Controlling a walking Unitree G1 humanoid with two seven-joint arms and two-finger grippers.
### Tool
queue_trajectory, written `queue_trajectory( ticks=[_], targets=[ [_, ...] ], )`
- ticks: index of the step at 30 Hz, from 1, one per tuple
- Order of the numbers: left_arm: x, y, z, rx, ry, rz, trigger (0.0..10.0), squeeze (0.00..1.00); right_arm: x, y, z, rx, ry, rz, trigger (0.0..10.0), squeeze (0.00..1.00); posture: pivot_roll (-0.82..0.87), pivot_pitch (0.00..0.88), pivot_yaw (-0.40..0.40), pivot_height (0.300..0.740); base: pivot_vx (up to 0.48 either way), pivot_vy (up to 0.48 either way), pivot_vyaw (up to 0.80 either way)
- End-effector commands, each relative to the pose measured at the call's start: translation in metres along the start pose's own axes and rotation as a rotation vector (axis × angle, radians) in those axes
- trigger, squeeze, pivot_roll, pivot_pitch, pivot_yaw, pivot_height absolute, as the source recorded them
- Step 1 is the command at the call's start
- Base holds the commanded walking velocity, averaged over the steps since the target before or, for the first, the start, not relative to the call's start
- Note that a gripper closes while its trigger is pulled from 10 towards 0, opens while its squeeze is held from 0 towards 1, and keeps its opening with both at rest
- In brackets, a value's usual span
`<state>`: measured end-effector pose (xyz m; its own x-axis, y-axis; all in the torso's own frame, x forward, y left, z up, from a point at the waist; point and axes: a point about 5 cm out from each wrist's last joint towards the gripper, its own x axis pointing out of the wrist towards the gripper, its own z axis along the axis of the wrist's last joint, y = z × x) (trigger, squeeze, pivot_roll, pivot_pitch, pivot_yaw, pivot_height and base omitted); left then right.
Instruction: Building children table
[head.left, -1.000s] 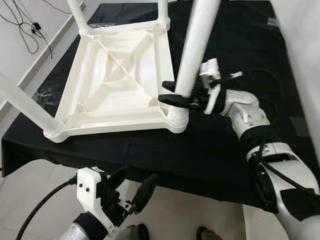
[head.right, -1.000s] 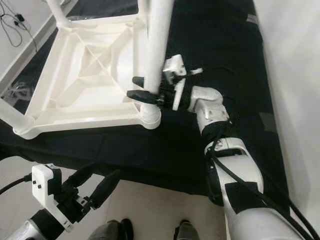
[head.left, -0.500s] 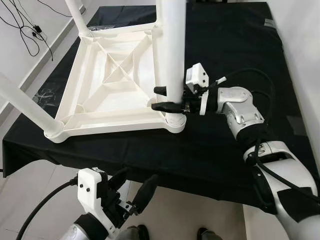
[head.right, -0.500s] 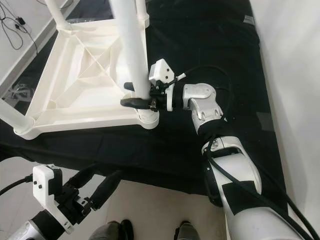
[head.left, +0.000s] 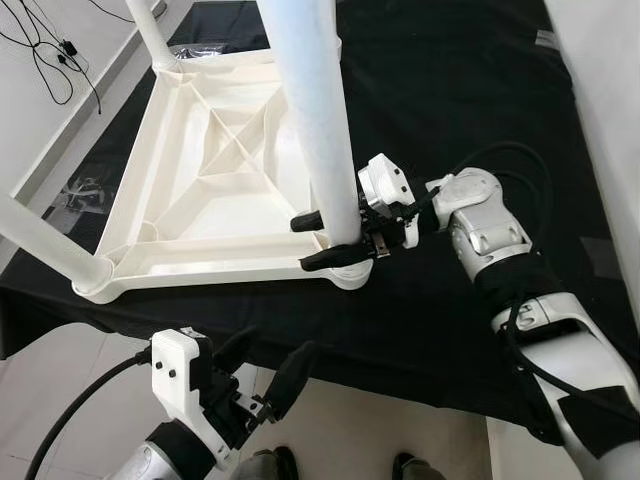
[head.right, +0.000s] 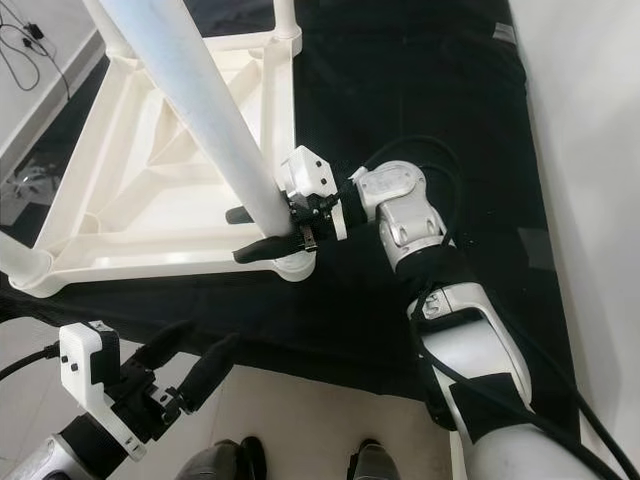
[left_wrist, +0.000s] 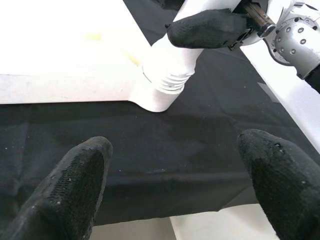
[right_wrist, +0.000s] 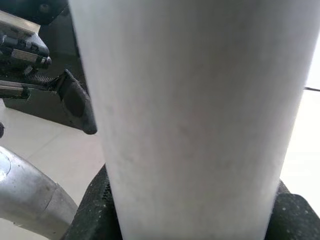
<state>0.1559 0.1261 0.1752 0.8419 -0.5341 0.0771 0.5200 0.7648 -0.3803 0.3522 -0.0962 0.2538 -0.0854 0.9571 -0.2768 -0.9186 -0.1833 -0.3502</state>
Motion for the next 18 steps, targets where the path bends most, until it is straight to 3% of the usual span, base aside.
queue_trajectory(
  ticks=[1,2,7,11,15,16,17,18],
  targets=[
    [-0.003,0.002,-0.004,-0.003,0.038,0.015,10.0,0.00,0.014,0.016,-0.030,0.161,0.030,0.078,10.0,0.00,0.12,0.288,0.070,0.740,0.000,0.000,0.00],
    [-0.002,0.003,-0.004,-0.004,0.034,0.017,10.0,0.00,0.022,0.008,-0.035,0.241,-0.001,-0.059,10.0,0.00,0.11,0.289,0.066,0.740,0.000,0.000,0.00],
    [-0.002,0.003,-0.003,-0.006,0.031,0.019,10.0,0.00,0.030,0.010,-0.047,0.325,0.011,-0.169,10.0,0.00,0.11,0.288,0.065,0.740,0.000,0.000,0.00],
    [-0.003,0.005,-0.004,-0.006,0.031,0.024,10.0,0.00,0.052,0.029,-0.073,0.487,0.019,-0.395,10.0,0.00,0.10,0.290,0.056,0.740,0.000,0.000,0.00],
    [-0.003,0.005,-0.004,-0.006,0.032,0.026,10.0,0.00,0.057,0.034,-0.076,0.509,0.015,-0.452,10.0,0.00,0.10,0.290,0.056,0.740,0.000,0.000,0.00],
    [-0.004,0.006,-0.004,-0.004,0.034,0.031,10.0,0.00,0.066,0.047,-0.085,0.516,0.087,-0.661,10.0,0.00,0.11,0.286,0.043,0.740,0.000,0.000,0.00],
    [-0.004,0.008,-0.005,-0.002,0.034,0.035,10.0,0.00,0.075,0.072,-0.090,0.503,0.190,-0.841,10.0,0.00,0.10,0.282,0.040,0.740,0.000,0.000,0.00],
    [-0.004,0.008,-0.005,-0.002,0.034,0.035,10.0,0.00,0.075,0.072,-0.090,0.503,0.190,-0.841,10.0,0.00,0.10,0.282,0.040,0.740,0.000,0.000,0.00]
  ],
)
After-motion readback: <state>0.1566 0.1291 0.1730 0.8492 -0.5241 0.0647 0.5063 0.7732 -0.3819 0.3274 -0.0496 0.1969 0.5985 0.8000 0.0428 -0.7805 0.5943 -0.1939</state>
